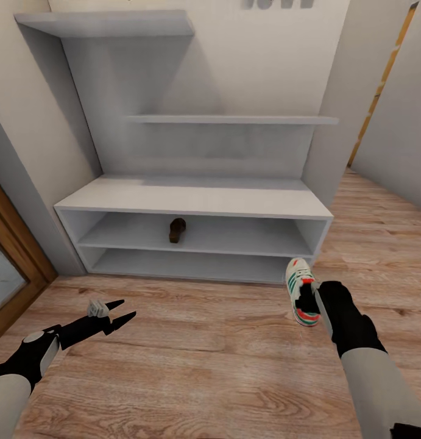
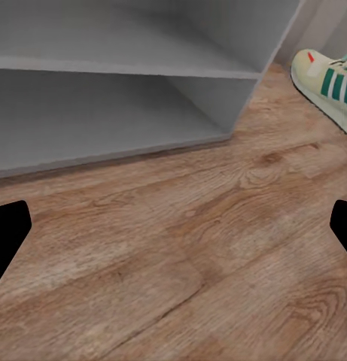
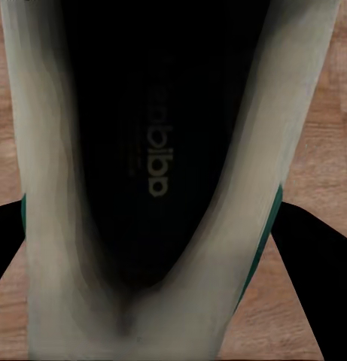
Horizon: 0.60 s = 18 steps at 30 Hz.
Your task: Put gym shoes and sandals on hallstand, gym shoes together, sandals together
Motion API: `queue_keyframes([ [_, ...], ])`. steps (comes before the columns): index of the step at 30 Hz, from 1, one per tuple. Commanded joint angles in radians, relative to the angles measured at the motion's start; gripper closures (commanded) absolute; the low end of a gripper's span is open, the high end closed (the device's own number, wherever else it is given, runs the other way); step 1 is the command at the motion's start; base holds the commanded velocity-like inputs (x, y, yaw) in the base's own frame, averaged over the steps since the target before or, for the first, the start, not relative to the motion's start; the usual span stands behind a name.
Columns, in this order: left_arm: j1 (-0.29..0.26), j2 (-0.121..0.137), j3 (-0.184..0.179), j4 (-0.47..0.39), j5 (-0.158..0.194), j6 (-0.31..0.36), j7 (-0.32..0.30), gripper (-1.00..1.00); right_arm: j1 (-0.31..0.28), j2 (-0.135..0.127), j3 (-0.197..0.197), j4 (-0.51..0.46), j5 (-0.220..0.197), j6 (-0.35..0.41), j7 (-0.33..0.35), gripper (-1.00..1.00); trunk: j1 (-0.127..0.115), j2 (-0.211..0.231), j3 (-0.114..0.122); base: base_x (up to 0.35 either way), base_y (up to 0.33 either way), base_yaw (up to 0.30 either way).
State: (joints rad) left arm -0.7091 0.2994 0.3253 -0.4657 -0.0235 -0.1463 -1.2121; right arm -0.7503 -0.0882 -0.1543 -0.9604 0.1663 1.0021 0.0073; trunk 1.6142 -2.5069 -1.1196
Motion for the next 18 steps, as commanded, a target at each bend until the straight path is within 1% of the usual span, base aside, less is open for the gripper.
queue_keyframes([
  [1, -0.001, 0.000, 0.003, 0.001, -0.003, -0.009, -0.003, -1.00, -0.022, 0.000, 0.000, 0.043, -0.027, 0.005, 0.000, 1.00, 0.000, 0.000, -0.001, 0.000, 0.000, 0.000],
  [2, -0.001, 0.000, 0.003, 0.001, -0.003, -0.009, -0.003, -1.00, -0.029, 0.000, -0.001, 0.058, -0.063, 0.005, -0.001, 1.00, 0.000, 0.000, -0.001, 0.000, 0.000, 0.000],
  [3, -0.001, 0.000, 0.003, 0.001, -0.004, -0.009, -0.003, -1.00, -0.031, 0.000, -0.001, 0.061, -0.076, 0.005, -0.001, 1.00, 0.000, 0.000, -0.001, 0.000, 0.000, 0.000],
  [5, -0.001, 0.000, 0.003, 0.001, -0.004, -0.009, -0.003, -1.00, -0.034, -0.001, -0.001, 0.069, -0.121, 0.006, -0.002, 1.00, 0.000, 0.000, -0.001, 0.000, 0.000, 0.000],
  [6, -0.001, 0.000, 0.003, 0.001, -0.004, -0.009, -0.003, -1.00, -0.035, -0.001, 0.000, 0.071, -0.136, 0.005, -0.002, 1.00, 0.000, 0.000, -0.001, 0.000, 0.000, 0.000],
  [8, -0.001, 0.001, 0.003, 0.002, -0.005, -0.009, -0.003, -1.00, -0.036, -0.001, 0.000, 0.074, -0.152, 0.005, -0.004, 1.00, 0.000, 0.000, -0.001, 0.000, 0.000, 0.000],
  [10, -0.001, 0.000, 0.002, 0.002, -0.015, -0.011, -0.003, -1.00, -0.036, 0.000, 0.001, 0.075, -0.159, 0.004, -0.004, 1.00, 0.000, 0.000, -0.001, 0.000, 0.000, 0.000],
  [13, -0.001, 0.000, 0.002, 0.014, -0.054, -0.028, -0.010, -1.00, -0.037, 0.000, 0.001, 0.075, -0.162, 0.001, -0.007, 1.00, 0.000, 0.000, -0.001, 0.000, 0.000, 0.000],
  [14, -0.001, 0.000, 0.001, 0.020, -0.074, -0.044, -0.043, -1.00, -0.037, 0.001, 0.001, 0.075, -0.162, 0.000, -0.008, 1.00, 0.000, 0.000, -0.001, 0.000, 0.000, 0.000],
  [15, -0.001, 0.000, 0.001, 0.022, -0.079, -0.049, -0.058, -1.00, -0.037, 0.001, 0.001, 0.075, -0.162, -0.001, -0.008, 1.00, 0.000, 0.000, -0.001, 0.000, 0.000, 0.000],
  [17, -0.001, 0.000, 0.001, 0.030, -0.100, -0.076, -0.138, -1.00, -0.037, 0.001, 0.001, 0.075, -0.162, -0.002, -0.010, 1.00, 0.000, 0.000, -0.001, 0.000, 0.000, 0.000],
  [18, -0.001, 0.000, 0.000, 0.032, -0.104, -0.084, -0.161, -1.00, -0.037, 0.001, 0.001, 0.075, -0.162, -0.003, -0.010, 1.00, 0.000, 0.000, -0.001, 0.000, 0.000, 0.000],
])
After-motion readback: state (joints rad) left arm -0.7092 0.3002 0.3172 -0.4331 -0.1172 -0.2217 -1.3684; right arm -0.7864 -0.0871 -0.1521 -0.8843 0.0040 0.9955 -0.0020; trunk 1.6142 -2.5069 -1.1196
